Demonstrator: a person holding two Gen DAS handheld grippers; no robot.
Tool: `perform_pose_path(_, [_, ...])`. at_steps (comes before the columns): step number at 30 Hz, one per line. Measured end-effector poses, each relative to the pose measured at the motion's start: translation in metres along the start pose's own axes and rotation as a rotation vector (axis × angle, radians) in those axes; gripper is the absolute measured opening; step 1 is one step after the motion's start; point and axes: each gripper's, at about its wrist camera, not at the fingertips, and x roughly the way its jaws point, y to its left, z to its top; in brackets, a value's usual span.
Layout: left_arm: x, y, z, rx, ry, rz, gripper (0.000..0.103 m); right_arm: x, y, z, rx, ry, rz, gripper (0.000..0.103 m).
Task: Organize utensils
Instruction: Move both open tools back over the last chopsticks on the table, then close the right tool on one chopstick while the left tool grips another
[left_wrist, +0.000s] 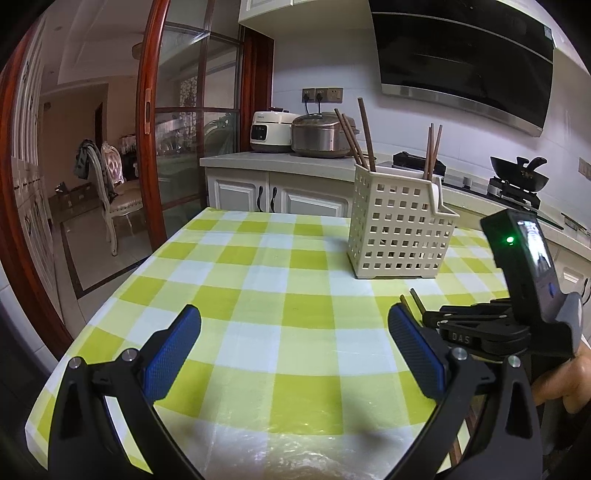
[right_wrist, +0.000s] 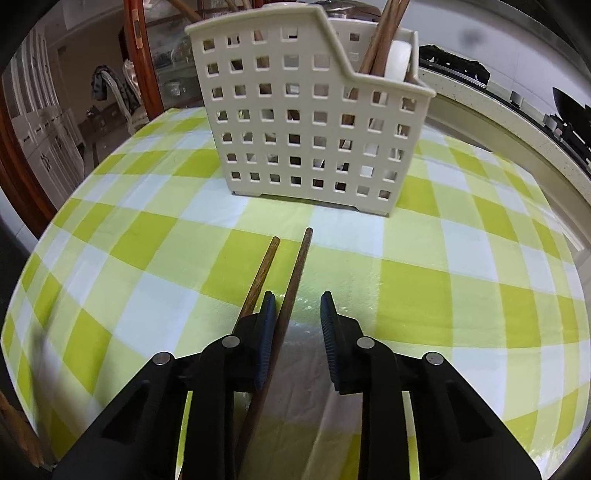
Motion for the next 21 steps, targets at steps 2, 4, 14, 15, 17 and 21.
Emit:
perform_pose_path(2, [0.0, 0.002, -0.001, -0.001, 0.001, 0.001, 0.098, 0.002, 0.003, 0.002, -0.008, -0.001, -0.014, 0.024])
perform_pose_path(4, [0.001, 0.002, -0.002, -0.002, 0.007, 0.002, 0.098, 0.003, 0.004, 0.003, -0.014, -0.002, -0.025, 0.024])
perform_pose_path(14, [0.004, -0.011, -0.003, 0.028, 0.049, -0.015, 0.098, -0.005, -0.015, -0.008, 0.01, -0.023, -0.009, 0.01])
perform_pose_path(15, [0.006, -0.013, -0.004, 0.03, 0.059, -0.02, 0.098, -0.008, -0.02, -0.011, 0.021, -0.03, -0.003, 0.01])
perform_pose_path(17, [0.01, -0.02, -0.005, 0.039, 0.085, -0.028, 0.098, -0.015, -0.028, -0.014, 0.032, -0.045, 0.002, 0.01])
perform_pose_path(21, [0.02, -0.037, -0.008, 0.064, 0.15, -0.066, 0.098, -0.03, -0.049, -0.022, 0.074, -0.076, 0.016, 0.01])
